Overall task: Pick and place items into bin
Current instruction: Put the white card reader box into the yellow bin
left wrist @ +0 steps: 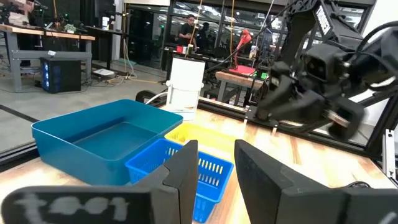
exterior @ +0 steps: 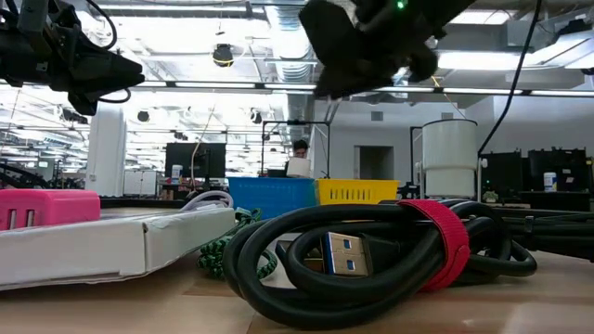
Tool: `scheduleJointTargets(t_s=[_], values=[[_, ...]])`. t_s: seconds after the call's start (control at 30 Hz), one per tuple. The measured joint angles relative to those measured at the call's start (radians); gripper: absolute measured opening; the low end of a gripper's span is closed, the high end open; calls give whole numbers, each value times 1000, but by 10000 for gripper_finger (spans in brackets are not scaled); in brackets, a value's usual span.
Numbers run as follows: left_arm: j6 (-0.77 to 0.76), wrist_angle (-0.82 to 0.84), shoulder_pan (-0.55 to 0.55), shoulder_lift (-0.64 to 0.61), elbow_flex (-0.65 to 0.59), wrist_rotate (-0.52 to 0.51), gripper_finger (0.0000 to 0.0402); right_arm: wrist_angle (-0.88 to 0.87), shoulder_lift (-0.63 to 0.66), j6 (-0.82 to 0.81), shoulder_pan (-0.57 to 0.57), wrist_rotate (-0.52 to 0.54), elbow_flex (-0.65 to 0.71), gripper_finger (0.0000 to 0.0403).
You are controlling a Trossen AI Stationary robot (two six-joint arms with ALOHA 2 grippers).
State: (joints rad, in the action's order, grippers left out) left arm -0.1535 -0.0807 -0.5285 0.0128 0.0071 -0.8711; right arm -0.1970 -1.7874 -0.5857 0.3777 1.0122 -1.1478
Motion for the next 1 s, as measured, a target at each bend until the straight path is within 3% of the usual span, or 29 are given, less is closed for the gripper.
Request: scheduleJointTargets(t_s=[0.1,0.2,0.43,1.0], values=[[0,0,0,0,0,0,95,109,0,98,-7,-182,-1,118],[0,0,0,0,0,0,95,234,0,212,14,-255,-2,118],[0,0,0,0,0,0,95,318,0,298,88,-255,-2,118],[-27,-44,0,0,0,0,95,299,0,38,205,-242,20,118]])
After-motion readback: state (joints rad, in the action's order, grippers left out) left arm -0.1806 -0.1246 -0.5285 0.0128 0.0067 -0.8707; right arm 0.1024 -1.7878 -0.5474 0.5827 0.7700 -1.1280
